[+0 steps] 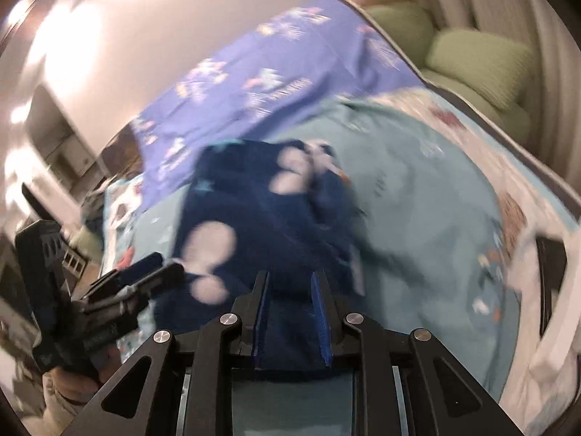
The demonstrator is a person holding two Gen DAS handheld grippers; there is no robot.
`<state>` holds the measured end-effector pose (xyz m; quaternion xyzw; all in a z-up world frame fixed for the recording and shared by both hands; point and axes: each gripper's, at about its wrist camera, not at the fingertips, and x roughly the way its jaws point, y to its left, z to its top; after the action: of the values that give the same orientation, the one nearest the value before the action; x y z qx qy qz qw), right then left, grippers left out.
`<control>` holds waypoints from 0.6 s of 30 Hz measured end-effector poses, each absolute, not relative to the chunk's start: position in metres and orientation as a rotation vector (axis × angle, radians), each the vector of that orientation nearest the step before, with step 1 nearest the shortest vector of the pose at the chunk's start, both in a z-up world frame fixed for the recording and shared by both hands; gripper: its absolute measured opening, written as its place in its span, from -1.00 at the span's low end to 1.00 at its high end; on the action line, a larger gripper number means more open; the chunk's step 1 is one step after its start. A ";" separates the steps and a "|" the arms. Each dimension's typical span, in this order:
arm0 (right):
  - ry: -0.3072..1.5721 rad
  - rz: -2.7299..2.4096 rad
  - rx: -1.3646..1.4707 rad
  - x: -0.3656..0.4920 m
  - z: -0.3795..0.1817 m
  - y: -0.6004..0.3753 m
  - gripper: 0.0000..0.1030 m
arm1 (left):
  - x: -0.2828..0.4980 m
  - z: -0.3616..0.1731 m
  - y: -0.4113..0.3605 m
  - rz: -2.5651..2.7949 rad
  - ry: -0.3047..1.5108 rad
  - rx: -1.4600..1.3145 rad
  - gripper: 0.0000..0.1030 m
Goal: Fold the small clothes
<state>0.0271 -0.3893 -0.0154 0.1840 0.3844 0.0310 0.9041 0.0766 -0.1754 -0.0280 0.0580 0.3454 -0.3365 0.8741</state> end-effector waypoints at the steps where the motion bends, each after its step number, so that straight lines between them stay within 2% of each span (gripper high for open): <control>1: 0.813 0.061 0.357 0.032 -0.020 -0.384 -0.56 | 0.068 -0.030 -0.177 -0.713 0.703 0.157 0.33; 4: 0.957 0.004 0.329 0.051 -0.064 -0.383 -0.58 | 0.061 -0.062 -0.186 -0.673 0.734 0.297 0.39; 6: 0.960 -0.008 0.374 0.051 -0.087 -0.389 -0.60 | 0.058 -0.081 -0.187 -0.682 0.712 0.309 0.42; 12: 0.880 0.008 0.259 0.037 -0.045 -0.377 -0.59 | 0.054 -0.040 -0.187 -0.702 0.661 0.322 0.40; 18: 0.781 0.049 0.222 0.077 0.002 -0.376 -0.55 | 0.090 -0.007 -0.188 -0.703 0.641 0.206 0.40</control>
<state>0.0773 -0.3755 0.0022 0.1082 0.3798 0.0240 0.9184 0.0900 -0.1885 -0.0066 0.0990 0.3080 -0.3379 0.8838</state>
